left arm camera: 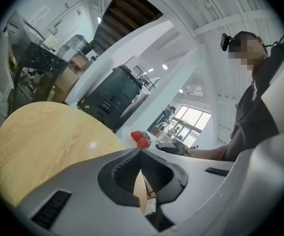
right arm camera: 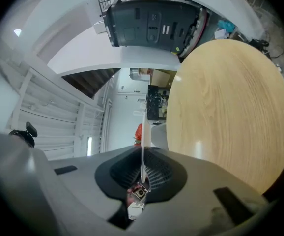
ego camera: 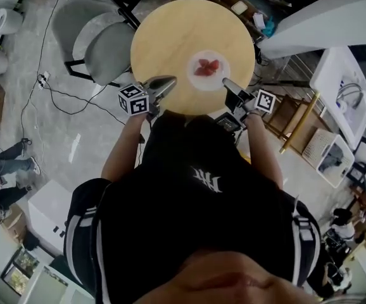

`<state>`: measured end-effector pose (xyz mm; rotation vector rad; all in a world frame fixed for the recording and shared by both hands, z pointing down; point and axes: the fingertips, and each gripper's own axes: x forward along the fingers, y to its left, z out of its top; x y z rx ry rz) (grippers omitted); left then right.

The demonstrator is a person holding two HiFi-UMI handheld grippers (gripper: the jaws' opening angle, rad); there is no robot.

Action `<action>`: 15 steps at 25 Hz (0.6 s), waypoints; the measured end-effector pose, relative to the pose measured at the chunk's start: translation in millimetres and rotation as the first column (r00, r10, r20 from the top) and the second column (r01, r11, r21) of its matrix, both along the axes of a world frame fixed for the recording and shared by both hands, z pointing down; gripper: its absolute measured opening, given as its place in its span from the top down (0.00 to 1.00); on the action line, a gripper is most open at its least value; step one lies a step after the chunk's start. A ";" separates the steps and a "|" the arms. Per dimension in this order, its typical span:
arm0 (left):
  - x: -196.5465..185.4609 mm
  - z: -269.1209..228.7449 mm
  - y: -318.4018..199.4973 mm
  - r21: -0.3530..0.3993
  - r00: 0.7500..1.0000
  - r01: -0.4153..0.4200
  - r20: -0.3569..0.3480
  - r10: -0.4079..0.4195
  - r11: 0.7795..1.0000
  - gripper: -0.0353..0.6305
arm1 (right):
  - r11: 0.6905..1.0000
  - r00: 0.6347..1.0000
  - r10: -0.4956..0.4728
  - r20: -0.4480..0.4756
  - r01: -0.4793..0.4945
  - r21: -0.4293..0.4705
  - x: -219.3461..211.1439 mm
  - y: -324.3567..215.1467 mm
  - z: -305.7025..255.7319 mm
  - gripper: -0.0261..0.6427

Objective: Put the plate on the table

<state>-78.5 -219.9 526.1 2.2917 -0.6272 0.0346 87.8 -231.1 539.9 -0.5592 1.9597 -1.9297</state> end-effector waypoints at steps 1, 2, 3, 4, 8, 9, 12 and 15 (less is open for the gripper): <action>-3.7 0.9 -4.5 -0.002 1.000 0.001 -0.004 -0.001 1.000 0.94 | 1.000 1.000 -0.002 -0.003 0.002 0.005 -5.2 -5.3 -0.7 0.93; -7.6 1.6 -9.0 -0.004 1.000 0.004 -0.007 -0.004 1.000 0.95 | 1.000 1.000 -0.005 -0.003 0.005 0.013 -10.7 -9.8 -1.3 0.93; -11.4 2.3 -13.3 -0.003 1.000 0.009 -0.011 -0.009 1.000 0.94 | 1.000 1.000 -0.008 -0.001 0.008 0.021 -15.7 -13.6 -1.0 0.93; -14.8 2.8 -17.5 -0.001 1.000 0.014 -0.016 -0.014 1.000 0.94 | 1.000 1.000 -0.011 0.002 0.011 0.025 -20.0 -16.9 0.7 0.93; -21.1 10.9 -31.6 -0.001 1.000 0.016 -0.025 -0.016 1.000 0.95 | 0.999 0.999 -0.033 -0.010 0.033 0.021 -33.2 -31.0 14.4 0.93; -22.5 15.1 -33.1 -0.008 1.000 0.015 -0.025 -0.016 1.000 0.95 | 0.999 0.999 -0.041 -0.014 0.041 0.018 -37.2 -33.8 17.9 0.93; -31.0 30.6 -38.8 -0.028 0.999 0.025 -0.021 -0.026 0.999 0.94 | 0.999 0.998 -0.053 -0.014 0.053 0.011 -49.8 -43.3 29.3 0.93; -34.3 46.8 -42.6 -0.047 0.999 0.033 -0.015 -0.034 0.998 0.94 | 0.999 0.999 -0.043 -0.004 0.043 -0.002 -51.3 -50.8 45.4 0.93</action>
